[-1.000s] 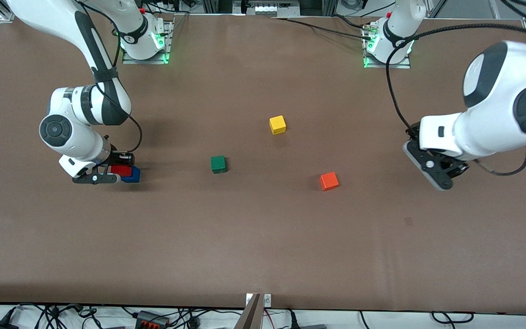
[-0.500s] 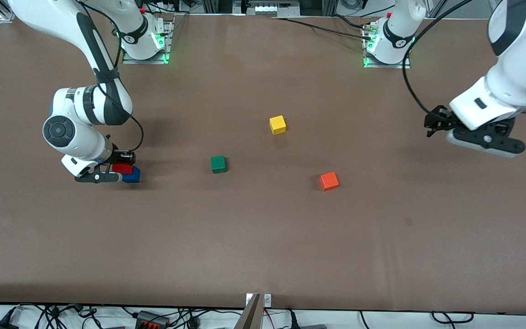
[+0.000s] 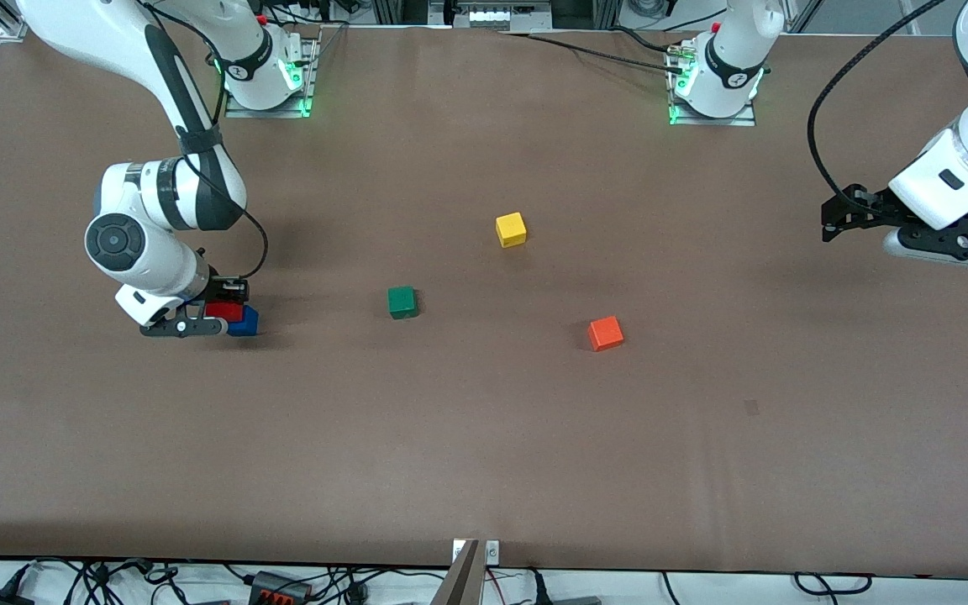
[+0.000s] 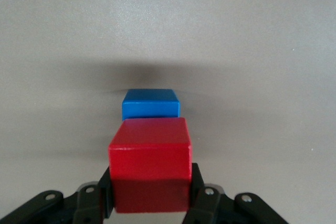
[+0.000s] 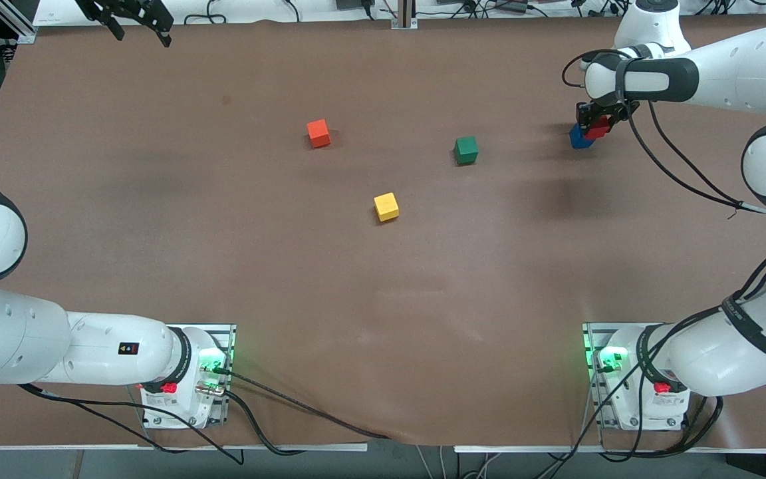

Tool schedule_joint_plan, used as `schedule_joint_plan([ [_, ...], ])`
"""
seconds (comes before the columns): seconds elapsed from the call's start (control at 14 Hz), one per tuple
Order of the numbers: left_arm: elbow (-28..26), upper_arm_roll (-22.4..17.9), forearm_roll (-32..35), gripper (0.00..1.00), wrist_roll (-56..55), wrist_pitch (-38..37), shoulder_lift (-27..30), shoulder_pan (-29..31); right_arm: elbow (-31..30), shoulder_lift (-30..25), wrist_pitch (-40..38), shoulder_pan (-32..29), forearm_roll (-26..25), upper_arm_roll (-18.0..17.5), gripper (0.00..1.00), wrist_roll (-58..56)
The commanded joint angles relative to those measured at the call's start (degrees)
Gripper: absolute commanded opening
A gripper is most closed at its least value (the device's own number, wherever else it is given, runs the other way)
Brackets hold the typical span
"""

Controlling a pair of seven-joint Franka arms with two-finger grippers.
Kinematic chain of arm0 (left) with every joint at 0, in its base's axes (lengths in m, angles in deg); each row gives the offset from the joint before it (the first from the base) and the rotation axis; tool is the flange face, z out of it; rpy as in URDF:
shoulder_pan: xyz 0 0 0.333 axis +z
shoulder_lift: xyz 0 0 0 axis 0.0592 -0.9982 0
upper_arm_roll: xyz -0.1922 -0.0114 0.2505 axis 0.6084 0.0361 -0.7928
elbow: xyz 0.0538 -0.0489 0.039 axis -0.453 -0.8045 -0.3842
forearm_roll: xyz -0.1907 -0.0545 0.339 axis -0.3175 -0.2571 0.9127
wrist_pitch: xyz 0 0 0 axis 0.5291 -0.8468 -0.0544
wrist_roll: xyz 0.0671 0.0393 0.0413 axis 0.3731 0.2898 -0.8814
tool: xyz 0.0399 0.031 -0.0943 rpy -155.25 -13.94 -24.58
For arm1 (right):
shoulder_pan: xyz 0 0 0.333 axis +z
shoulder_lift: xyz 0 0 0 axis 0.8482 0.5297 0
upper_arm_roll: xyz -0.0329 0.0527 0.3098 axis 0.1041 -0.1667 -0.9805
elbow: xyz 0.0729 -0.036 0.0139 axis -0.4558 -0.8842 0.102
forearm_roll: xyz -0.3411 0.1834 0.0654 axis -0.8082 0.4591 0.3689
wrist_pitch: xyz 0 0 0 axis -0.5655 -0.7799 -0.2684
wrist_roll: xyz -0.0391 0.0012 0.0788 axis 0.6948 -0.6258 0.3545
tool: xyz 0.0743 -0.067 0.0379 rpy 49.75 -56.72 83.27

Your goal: Pass red block to right arm, stack on blue

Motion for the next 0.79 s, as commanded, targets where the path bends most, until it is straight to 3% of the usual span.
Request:
schedule_joint_plan([
  [0.0, -0.4, -0.7, -1.0, 1.00, -0.4, -2.8, 1.0, -0.7, 0.2, 0.4, 0.5, 0.1, -1.1, 0.0, 0.00, 0.9],
  [0.71, 1.0, 0.2, -1.0, 1.00, -0.8, -2.8, 0.4, -0.8, 0.8, 0.8, 2.6, 0.1, -0.4, -0.1, 0.00, 1.6],
])
